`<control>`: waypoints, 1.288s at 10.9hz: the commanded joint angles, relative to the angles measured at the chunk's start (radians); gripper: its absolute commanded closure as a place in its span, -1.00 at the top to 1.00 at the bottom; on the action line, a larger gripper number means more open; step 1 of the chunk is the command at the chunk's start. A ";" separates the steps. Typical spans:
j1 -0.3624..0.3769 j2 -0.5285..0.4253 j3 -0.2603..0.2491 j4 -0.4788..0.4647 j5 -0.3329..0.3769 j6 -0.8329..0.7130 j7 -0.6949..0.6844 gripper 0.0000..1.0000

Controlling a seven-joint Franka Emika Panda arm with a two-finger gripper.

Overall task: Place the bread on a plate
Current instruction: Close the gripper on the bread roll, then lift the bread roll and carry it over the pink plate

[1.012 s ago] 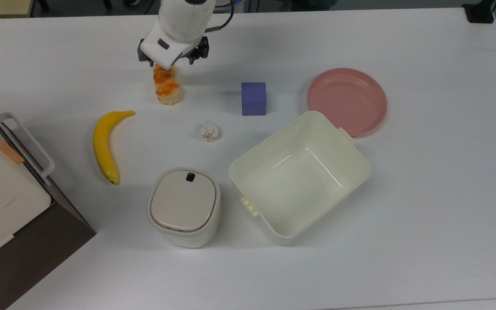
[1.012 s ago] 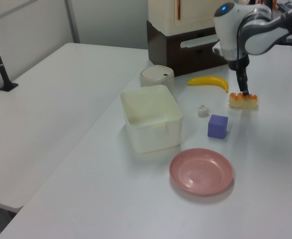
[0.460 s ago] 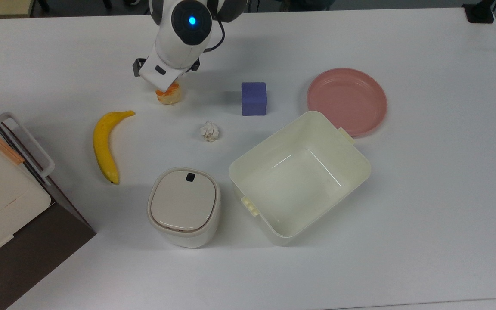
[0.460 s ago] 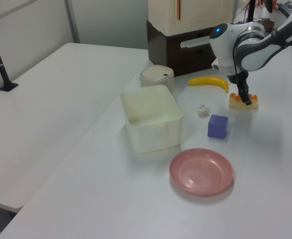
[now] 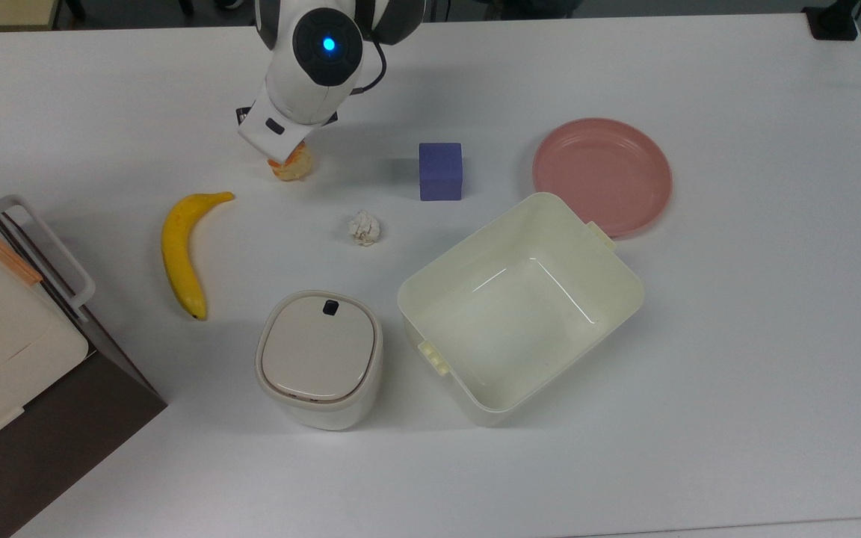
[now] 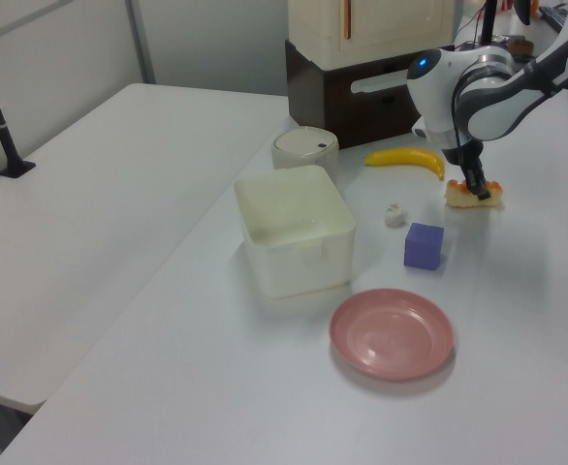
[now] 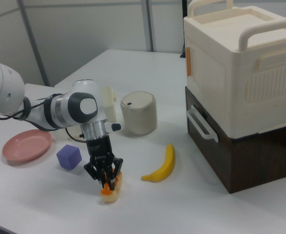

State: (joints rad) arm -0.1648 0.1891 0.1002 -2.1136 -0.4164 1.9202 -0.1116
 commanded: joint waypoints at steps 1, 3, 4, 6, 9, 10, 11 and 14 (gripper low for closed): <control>-0.009 -0.025 -0.005 0.021 0.013 0.008 -0.007 -1.00; 0.008 -0.068 -0.004 0.093 0.095 -0.070 -0.016 -1.00; 0.033 -0.088 -0.002 0.148 0.157 -0.117 -0.019 -1.00; 0.129 -0.099 0.001 0.281 0.261 -0.203 -0.017 -1.00; 0.218 -0.065 0.137 0.372 0.289 -0.205 0.004 -1.00; 0.235 -0.038 0.176 0.407 0.289 -0.202 0.010 -1.00; 0.255 0.001 0.196 0.440 0.288 -0.201 0.010 -1.00; 0.356 0.128 0.197 0.483 0.262 -0.149 0.085 -1.00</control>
State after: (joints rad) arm 0.1321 0.2078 0.3048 -1.6949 -0.1368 1.7343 -0.0893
